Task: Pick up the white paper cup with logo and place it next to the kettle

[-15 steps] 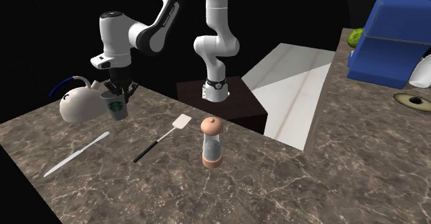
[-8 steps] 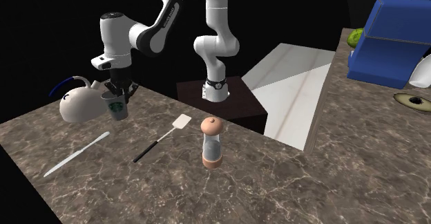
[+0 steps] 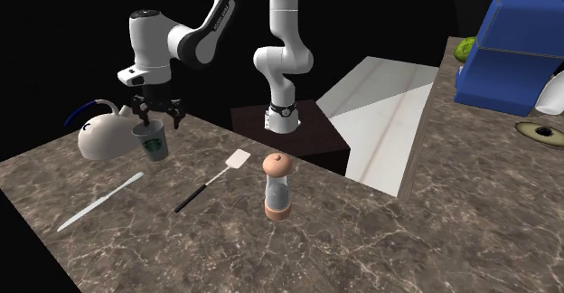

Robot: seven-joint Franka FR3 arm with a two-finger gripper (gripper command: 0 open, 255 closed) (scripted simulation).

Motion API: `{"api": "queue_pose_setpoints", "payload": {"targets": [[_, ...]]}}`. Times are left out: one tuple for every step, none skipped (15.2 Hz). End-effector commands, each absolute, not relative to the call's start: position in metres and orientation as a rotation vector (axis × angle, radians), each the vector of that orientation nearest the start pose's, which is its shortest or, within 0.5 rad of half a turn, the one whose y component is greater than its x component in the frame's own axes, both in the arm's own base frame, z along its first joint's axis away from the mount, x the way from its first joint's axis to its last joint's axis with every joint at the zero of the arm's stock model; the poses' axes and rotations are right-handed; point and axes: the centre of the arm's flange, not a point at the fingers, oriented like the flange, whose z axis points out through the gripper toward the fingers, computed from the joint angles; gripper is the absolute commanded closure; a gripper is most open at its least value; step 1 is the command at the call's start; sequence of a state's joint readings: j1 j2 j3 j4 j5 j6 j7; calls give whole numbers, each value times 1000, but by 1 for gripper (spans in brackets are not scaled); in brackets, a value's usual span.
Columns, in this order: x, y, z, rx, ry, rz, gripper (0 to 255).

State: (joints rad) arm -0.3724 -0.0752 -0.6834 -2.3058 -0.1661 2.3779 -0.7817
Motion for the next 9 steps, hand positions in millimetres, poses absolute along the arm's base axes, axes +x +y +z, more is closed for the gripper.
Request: {"api": "queue_pose_setpoints", "payload": {"targets": [[252,-446,407,-3281,269,-32,0],[252,-444,417,-3281,269,-32,0],[252,-444,417,-3281,269,-32,0],[252,-444,417,-3281,269,-32,0],[252,-444,417,-3281,269,-32,0],[252,-444,417,-3281,269,-32,0],[252,-444,417,-3281,269,-32,0],[252,-444,417,-3281,269,-32,0],[252,-444,417,-3281,269,-32,0]]}}
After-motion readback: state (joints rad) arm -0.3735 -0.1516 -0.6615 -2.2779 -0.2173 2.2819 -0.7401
